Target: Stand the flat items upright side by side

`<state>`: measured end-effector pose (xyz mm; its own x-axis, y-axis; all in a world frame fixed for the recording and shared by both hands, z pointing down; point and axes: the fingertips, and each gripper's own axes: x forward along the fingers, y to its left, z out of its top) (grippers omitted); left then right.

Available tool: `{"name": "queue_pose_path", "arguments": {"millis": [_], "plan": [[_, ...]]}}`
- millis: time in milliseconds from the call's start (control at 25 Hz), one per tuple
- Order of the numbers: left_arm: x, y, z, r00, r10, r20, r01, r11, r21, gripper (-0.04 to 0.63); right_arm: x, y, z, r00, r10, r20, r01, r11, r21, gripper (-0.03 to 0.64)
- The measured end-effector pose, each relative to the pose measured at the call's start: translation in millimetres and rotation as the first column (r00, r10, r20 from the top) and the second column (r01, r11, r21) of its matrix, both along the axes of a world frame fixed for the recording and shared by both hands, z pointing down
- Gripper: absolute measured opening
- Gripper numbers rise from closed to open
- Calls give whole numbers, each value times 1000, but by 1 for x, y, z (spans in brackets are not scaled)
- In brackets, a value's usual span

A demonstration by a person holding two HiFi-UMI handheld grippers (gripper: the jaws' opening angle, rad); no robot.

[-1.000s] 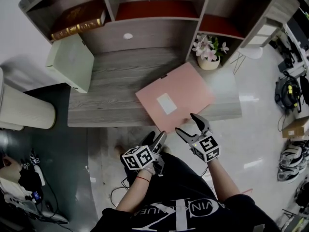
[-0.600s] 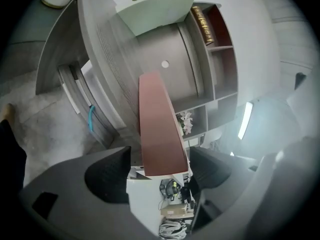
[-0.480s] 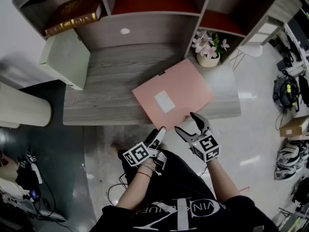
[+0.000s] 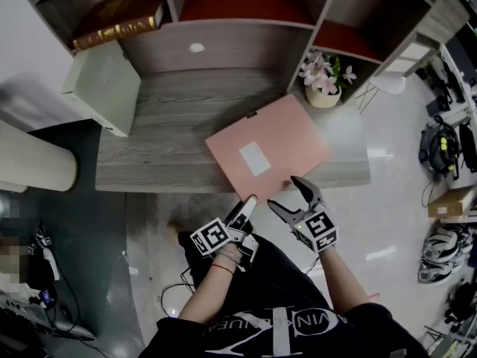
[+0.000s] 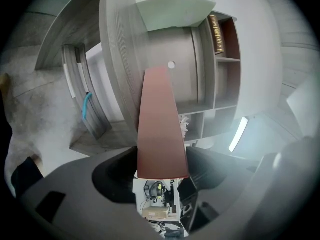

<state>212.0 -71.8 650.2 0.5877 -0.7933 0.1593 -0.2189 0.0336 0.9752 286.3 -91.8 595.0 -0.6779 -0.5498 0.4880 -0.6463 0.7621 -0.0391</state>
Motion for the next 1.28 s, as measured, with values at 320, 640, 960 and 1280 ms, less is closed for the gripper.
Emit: {"name": "queue_pose_path", "arguments": {"millis": [320, 640, 960, 1280], "plan": [[-3, -2, -15, 999, 3, 43, -2, 1000, -18, 302, -1, 2, 0, 998, -47, -38, 48, 999, 25, 388], [-23, -17, -48, 990, -75, 121, 73, 997, 23, 299, -5, -4, -13, 997, -71, -41, 74, 992, 97, 379], [-44, -33, -78, 975, -138, 174, 126, 989, 78, 299, -1, -16, -20, 996, -27, -86, 41, 986, 161, 368], [-58, -42, -98, 963, -151, 223, 132, 987, 97, 298, 5, -28, -9, 975, -16, -222, 67, 973, 222, 376]]}}
